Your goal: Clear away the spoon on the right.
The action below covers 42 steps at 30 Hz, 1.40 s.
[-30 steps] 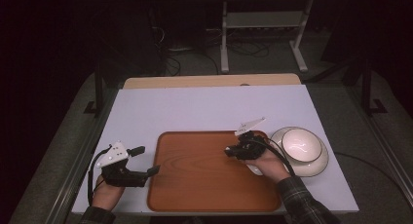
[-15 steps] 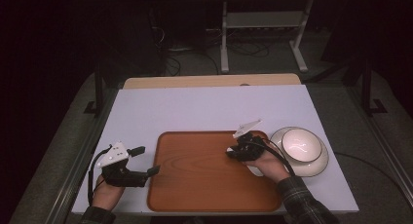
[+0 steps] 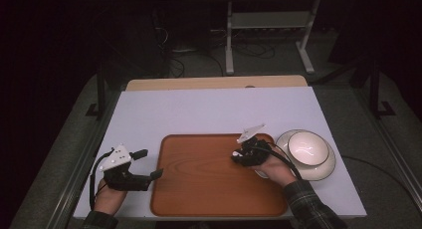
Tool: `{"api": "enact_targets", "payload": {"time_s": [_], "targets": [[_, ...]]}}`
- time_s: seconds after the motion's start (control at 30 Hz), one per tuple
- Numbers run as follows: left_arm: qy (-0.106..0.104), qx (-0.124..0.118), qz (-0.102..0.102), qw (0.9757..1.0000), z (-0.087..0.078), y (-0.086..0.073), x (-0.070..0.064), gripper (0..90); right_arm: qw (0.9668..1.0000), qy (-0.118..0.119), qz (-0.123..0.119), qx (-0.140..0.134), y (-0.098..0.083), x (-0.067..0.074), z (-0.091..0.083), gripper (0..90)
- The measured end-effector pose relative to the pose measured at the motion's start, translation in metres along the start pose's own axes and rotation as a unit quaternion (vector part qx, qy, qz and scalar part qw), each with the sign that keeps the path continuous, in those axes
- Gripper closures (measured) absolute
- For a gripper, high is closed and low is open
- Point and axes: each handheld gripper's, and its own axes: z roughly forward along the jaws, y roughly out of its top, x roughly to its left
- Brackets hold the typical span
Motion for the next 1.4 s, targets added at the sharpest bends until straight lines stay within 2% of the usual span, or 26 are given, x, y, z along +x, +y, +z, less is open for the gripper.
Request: {"api": "enact_targets", "payload": {"time_s": [0.13,0.17,0.3,0.37,0.5,0.63,1.03,1.4], "targets": [[0.001,-0.001,0.000,1.0000,0.000,0.000,0.000,12.9,1.0000,-0.005,-0.002,0.000,0.000,0.001,0.000,62.6],[0.000,-0.001,-0.001,1.0000,0.000,0.000,0.000,12.9,0.9999,-0.010,0.000,0.000,0.000,0.002,0.001,55.9],[-0.001,-0.001,0.001,1.0000,0.000,0.000,0.000,12.9,0.9998,-0.019,0.000,-0.001,0.001,0.003,0.002,39.5],[-0.001,0.000,0.001,1.0000,0.000,0.000,0.001,12.9,0.9999,-0.017,0.001,-0.003,0.001,0.003,0.002,37.5],[-0.001,-0.001,0.000,1.0000,-0.001,0.000,0.001,12.9,0.9995,-0.014,0.010,-0.025,0.001,0.002,-0.001,24.6],[-0.001,0.000,0.000,1.0000,0.000,0.000,0.001,12.9,0.9992,-0.012,0.011,-0.036,0.002,0.005,-0.003,17.1],[-0.003,0.001,0.001,1.0000,0.000,-0.001,0.001,12.9,0.9989,-0.007,0.009,-0.046,0.002,0.007,-0.008,13.9],[-0.004,0.000,0.002,1.0000,0.000,0.000,0.001,12.9,0.9972,-0.006,0.006,-0.074,0.003,0.011,-0.032,13.4]]}}
